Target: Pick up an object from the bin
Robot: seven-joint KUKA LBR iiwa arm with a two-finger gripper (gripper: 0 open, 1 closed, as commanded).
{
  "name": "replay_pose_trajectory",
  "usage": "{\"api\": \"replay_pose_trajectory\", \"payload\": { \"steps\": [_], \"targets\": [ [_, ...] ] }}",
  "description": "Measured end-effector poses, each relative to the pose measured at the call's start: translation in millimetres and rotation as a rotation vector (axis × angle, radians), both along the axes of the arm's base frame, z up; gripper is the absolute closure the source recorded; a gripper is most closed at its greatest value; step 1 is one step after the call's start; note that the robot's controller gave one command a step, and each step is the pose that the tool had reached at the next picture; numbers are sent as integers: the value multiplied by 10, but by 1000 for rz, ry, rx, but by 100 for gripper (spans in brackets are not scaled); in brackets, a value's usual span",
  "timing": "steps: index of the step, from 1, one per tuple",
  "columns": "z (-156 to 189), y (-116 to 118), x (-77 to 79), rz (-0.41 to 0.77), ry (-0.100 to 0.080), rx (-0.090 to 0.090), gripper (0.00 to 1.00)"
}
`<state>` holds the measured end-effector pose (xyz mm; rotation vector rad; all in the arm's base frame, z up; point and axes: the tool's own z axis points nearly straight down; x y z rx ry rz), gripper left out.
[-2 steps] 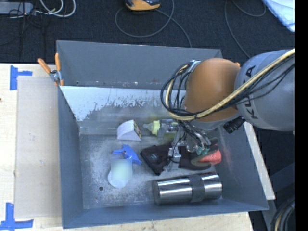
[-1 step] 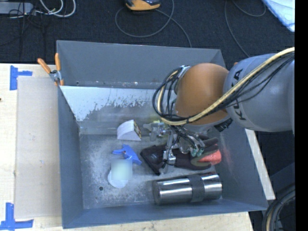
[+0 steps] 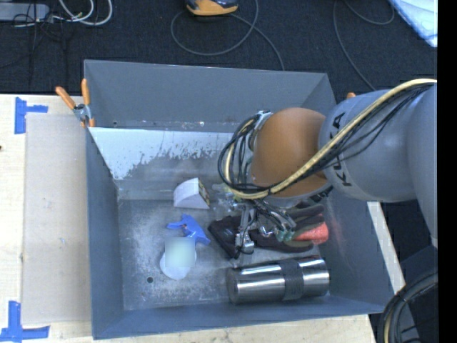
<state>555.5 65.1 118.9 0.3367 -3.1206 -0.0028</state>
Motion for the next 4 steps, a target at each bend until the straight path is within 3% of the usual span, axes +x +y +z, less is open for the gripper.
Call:
{"api": "replay_pose_trajectory", "payload": {
  "steps": [1, 2, 3, 4],
  "targets": [
    [-306, -28, -51, 278, 3, 1, 100],
    [-306, -29, -51, 277, 3, 1, 100],
    [97, 121, -67, 264, 7, 1, 100],
    [489, 41, -167, 237, 4, 2, 100]
  ]
}}
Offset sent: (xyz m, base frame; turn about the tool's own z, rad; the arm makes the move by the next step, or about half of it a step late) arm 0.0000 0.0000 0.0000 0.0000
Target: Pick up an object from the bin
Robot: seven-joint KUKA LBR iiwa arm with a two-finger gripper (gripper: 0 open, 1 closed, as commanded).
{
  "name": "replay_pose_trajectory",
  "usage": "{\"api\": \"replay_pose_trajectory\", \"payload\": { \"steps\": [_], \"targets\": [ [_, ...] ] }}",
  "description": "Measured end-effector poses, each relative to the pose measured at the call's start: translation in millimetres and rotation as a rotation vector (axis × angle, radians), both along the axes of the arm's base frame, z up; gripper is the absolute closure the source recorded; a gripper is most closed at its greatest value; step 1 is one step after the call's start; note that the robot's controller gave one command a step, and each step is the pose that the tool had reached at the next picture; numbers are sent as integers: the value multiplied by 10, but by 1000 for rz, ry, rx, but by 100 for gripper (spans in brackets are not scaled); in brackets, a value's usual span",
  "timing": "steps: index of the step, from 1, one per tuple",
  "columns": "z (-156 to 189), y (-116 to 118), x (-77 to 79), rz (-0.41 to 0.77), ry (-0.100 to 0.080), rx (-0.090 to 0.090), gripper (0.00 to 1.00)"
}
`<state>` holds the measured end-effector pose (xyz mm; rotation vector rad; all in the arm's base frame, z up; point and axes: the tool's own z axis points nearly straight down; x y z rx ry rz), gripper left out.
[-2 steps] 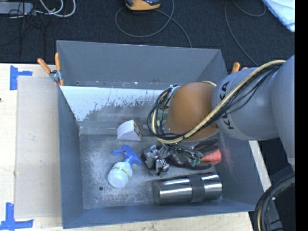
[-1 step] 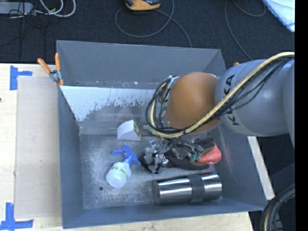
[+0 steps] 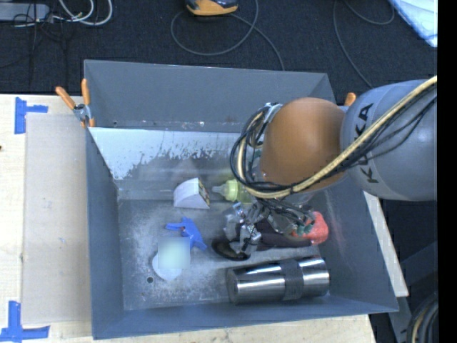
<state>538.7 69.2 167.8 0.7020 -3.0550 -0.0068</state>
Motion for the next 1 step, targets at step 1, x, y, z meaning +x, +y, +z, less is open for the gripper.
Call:
{"api": "replay_pose_trajectory", "payload": {
  "steps": [1],
  "targets": [
    [132, -99, -6, 2, -4, -1, 100]
  ]
}}
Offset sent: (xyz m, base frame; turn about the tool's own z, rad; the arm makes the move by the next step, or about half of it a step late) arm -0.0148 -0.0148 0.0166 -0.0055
